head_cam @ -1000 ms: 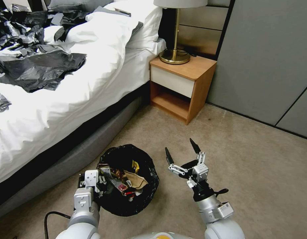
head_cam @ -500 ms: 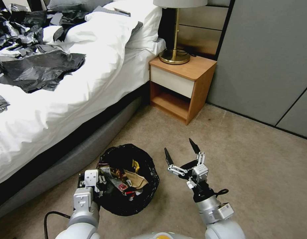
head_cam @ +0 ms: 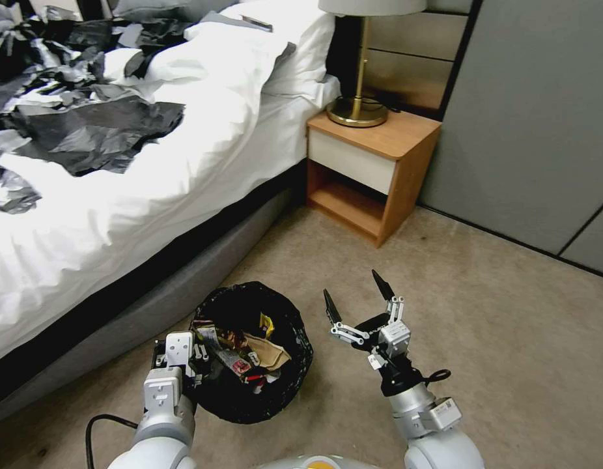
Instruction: Pick up the trash bin, then pick up the garbage from the floor and place it into the trash bin.
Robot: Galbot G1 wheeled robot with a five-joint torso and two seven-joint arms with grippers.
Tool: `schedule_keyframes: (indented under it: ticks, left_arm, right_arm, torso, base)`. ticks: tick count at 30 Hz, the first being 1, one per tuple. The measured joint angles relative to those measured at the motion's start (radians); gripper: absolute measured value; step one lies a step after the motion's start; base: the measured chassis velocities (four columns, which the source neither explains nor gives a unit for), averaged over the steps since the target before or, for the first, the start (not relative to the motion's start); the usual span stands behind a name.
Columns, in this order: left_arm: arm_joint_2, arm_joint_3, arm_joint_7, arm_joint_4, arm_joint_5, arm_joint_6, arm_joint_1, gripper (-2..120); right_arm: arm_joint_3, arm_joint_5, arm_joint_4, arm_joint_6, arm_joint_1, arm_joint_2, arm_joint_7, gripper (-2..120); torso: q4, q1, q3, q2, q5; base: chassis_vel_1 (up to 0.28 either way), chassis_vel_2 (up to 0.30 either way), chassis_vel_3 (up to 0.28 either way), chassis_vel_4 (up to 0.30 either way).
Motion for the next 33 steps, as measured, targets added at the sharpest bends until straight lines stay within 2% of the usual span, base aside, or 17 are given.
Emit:
schedule_keyframes:
  ticks: [26,33]
  left_arm:
    - [-0.002,0.000,0.000,0.004,-0.001,0.001,-0.005,1]
    - [-0.001,-0.002,-0.001,0.003,-0.004,0.001,-0.003,1]
  right_arm:
    - [0.026,-0.036,-0.026,0.016,0.002,-0.011,-0.015,100]
    - [0.065,-0.021,-0.062,0.017,0.006,-0.052,-0.050,100]
  torso:
    - [0.0002,0.000,0.000,0.000,0.0000]
    - [-0.0001,0.000,0.000,0.000,0.0001]
  base:
    - [0.110,0.112,0.113,0.106]
    - [0.042,0.042,0.042,0.061]
